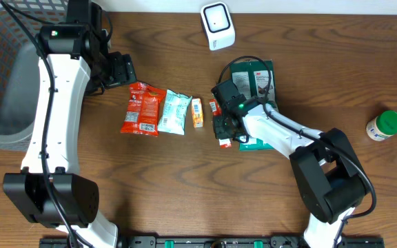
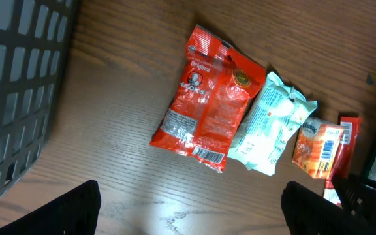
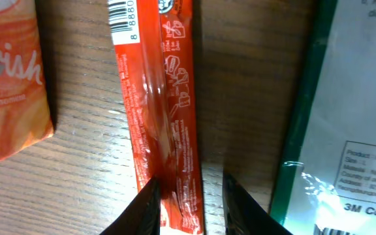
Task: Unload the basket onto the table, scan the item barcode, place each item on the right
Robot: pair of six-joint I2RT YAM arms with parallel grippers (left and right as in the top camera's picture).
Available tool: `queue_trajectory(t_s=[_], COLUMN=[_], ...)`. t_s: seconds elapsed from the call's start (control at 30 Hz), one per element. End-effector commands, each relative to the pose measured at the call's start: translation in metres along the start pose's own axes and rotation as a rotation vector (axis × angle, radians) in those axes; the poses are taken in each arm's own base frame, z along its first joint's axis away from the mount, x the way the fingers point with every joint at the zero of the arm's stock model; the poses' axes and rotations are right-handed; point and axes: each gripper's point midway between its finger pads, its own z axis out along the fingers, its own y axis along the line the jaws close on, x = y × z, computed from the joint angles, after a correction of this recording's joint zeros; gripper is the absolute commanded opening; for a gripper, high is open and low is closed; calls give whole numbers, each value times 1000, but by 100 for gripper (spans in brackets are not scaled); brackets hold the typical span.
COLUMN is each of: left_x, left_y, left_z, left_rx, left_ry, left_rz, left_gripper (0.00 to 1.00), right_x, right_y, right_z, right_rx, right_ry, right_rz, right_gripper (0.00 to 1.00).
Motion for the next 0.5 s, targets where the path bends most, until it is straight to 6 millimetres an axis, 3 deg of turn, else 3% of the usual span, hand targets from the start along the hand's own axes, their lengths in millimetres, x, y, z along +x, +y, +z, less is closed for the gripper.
queue_trajectory(t_s=[0.0, 0.2, 0.33, 0.47], left_x=[0, 0, 0, 0], left_y=[4, 4, 4, 4], left_z=[1, 1, 1, 1], left_rx=[-18, -17, -18, -17], left_ry=[1, 1, 1, 1], left_rz=[0, -1, 0, 0], left_gripper=[89, 89, 89, 89], right_x=[23, 28, 27, 24], right_y=[-5, 6, 4, 2], right_z=[23, 23, 22, 23], right_rx=[36, 32, 32, 30], right_ry=[85, 86, 87, 80], right_rz=[18, -9, -12, -2], right_gripper=[25, 16, 29, 26])
